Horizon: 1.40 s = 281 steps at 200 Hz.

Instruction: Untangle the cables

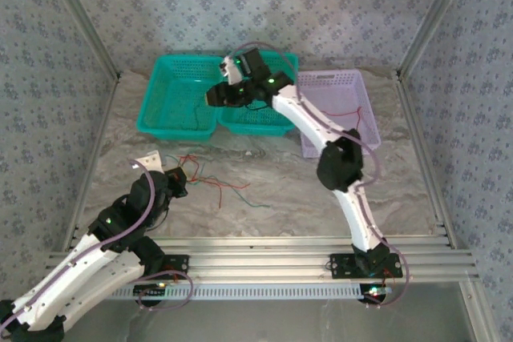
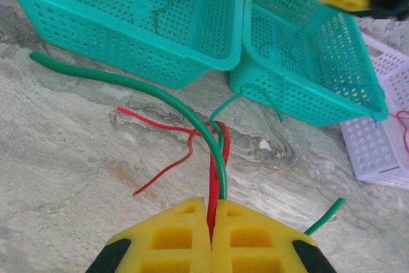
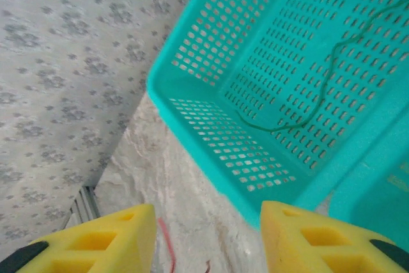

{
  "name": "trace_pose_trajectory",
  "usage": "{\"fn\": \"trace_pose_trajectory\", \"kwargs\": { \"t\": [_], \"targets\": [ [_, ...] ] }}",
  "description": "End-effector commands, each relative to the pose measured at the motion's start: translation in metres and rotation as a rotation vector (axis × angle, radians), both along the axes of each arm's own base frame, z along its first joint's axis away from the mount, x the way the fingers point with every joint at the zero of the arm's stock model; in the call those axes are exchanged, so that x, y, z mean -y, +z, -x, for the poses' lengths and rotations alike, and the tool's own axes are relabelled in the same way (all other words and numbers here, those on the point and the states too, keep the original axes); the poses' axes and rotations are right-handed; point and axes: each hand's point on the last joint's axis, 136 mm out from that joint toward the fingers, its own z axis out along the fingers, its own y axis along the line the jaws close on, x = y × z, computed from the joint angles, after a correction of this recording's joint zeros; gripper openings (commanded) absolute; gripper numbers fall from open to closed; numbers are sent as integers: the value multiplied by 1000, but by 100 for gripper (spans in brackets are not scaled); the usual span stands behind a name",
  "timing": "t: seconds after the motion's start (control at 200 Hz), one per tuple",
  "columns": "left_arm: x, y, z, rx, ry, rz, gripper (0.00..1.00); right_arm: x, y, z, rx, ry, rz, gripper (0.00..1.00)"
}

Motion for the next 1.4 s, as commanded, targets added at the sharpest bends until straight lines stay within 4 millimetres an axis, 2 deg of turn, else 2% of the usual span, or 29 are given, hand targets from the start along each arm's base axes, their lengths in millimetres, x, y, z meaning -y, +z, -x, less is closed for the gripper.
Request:
{"fn": "trace_pose_trajectory", "kwargs": {
  "t": [0.0, 0.06, 0.185, 0.34, 0.44, 0.475, 0.48, 0.505, 0.67, 0.914, 1.074, 1.189, 1.399],
  "targets": [
    [2, 9, -7, 33, 45, 88, 0, 18, 59, 28, 166, 41, -68, 50],
    [0, 12, -9, 41, 73, 111, 0, 26, 60, 50, 184, 67, -64, 51],
    [0, 16, -14, 43, 110, 154, 0, 36, 38, 101, 202, 145, -24, 52],
    [15, 19, -19, 33, 84, 224, 0, 41, 3, 159, 169, 204, -7, 52],
    [22, 18, -21, 29, 66, 250, 0, 42, -18, 183, 115, 211, -29, 52],
    [25, 17, -22, 31, 57, 257, 0, 41, -19, 188, 109, 212, -49, 52],
    [26, 17, -22, 30, 54, 259, 0, 43, -29, 191, 91, 215, -41, 52],
    [29, 17, -22, 37, 41, 267, 0, 44, -35, 195, 79, 216, -40, 52],
    [34, 14, -22, 31, 24, 292, 0, 52, -65, 202, 56, 166, 14, 51],
    [41, 11, -22, 16, 7, 332, 0, 64, -91, 186, 124, 53, 114, 51],
    [50, 7, -23, -2, -22, 348, 0, 61, -91, 178, 164, 29, 119, 51],
    [52, 5, -22, -10, -28, 351, 0, 51, -87, 181, 165, 66, 85, 51],
    [56, 3, -22, -17, -39, 361, 0, 35, -95, 185, 157, 109, 80, 48]
  ]
}}
